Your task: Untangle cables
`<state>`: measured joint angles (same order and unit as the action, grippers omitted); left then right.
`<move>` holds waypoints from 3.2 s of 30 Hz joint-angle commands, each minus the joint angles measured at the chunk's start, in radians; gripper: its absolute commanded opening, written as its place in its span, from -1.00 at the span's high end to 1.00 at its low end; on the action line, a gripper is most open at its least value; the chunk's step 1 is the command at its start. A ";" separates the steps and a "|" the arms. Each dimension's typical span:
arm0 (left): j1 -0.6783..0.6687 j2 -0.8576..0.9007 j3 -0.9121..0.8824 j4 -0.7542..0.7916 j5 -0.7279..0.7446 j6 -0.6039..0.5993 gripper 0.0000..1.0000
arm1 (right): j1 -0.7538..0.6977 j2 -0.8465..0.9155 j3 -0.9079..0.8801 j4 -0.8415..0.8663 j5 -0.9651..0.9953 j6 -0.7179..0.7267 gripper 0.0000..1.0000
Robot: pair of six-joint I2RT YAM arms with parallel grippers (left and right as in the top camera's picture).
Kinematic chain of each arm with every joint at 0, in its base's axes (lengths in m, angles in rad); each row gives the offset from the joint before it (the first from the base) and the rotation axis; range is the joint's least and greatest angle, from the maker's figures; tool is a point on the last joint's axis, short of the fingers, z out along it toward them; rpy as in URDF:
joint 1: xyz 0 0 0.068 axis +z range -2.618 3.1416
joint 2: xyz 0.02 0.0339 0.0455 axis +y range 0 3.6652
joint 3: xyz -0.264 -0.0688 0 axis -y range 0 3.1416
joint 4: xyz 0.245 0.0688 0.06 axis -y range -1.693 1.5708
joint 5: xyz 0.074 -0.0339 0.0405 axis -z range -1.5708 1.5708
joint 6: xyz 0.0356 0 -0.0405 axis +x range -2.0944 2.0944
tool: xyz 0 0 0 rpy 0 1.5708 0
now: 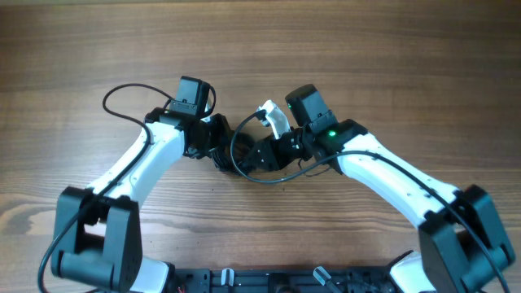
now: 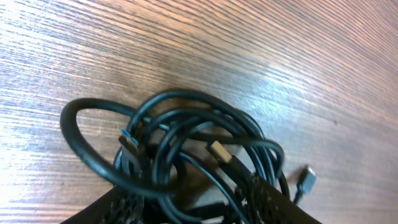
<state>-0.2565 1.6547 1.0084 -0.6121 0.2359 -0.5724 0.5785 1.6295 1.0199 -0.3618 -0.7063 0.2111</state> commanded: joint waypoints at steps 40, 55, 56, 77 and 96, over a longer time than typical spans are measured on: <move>0.003 0.130 0.011 0.017 0.029 -0.061 0.01 | 0.219 0.154 0.049 -0.081 0.669 0.206 0.45; 0.003 0.130 0.011 0.014 0.030 -0.065 -0.01 | 0.219 0.154 0.049 -0.098 0.834 0.077 0.46; 0.003 0.130 0.011 0.014 0.030 -0.065 -0.01 | 0.219 0.154 0.049 -0.099 0.834 0.076 0.48; 0.003 0.130 0.010 0.018 0.074 -0.064 -0.10 | 0.219 0.163 0.045 -0.043 0.841 0.000 0.34; 0.003 0.130 0.010 0.019 0.074 -0.064 -0.05 | 0.219 0.165 -0.009 0.063 0.946 -0.111 0.43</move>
<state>-0.2550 1.7706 1.0134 -0.5941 0.3023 -0.6342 0.8017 1.7683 1.0416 -0.2981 0.1886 0.1177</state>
